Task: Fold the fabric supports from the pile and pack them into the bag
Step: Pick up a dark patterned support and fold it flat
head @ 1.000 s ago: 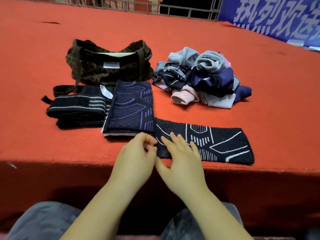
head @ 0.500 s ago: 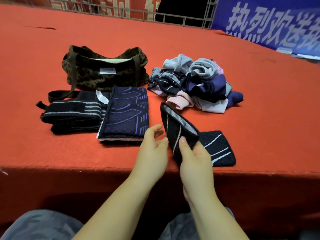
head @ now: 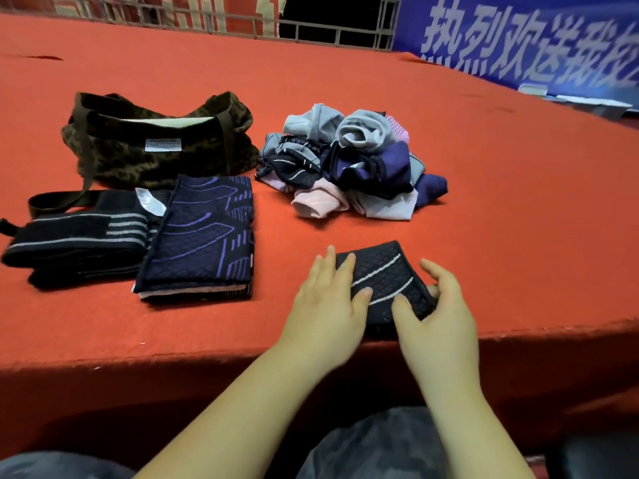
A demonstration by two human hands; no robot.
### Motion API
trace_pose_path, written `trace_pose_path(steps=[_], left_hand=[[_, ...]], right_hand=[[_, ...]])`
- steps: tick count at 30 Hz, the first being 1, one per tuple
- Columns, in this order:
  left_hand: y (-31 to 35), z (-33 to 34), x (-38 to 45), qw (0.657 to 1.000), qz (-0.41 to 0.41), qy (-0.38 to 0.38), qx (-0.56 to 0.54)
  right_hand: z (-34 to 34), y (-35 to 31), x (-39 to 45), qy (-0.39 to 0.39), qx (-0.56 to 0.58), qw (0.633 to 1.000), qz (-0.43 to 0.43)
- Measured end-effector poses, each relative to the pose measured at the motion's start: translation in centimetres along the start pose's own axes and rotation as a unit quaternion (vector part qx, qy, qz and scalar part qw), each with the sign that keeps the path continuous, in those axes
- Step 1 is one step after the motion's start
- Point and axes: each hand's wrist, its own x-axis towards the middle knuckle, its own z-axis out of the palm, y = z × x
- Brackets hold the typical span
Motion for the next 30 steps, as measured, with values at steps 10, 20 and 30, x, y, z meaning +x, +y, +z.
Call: trace_pose_path(steps=[10,20,30], left_hand=[[-0.4,1.0,0.4,0.982,-0.014,-0.055,0.179],[-1.5,-0.7,-0.8,0.989,-0.066,0.121,0.050],[0.6,-8.6,1.6,0.953,0.227,0.133,0.150]], right_hand=[[0.0,2.3,1.4,-0.044,-0.096,0.994,0.016],[-0.5,1.4,4.3,-0.183,-0.106,0.974,0.084],[-2.1,-4.8,3.2,-0.207,0.209,0.947,-0.130]])
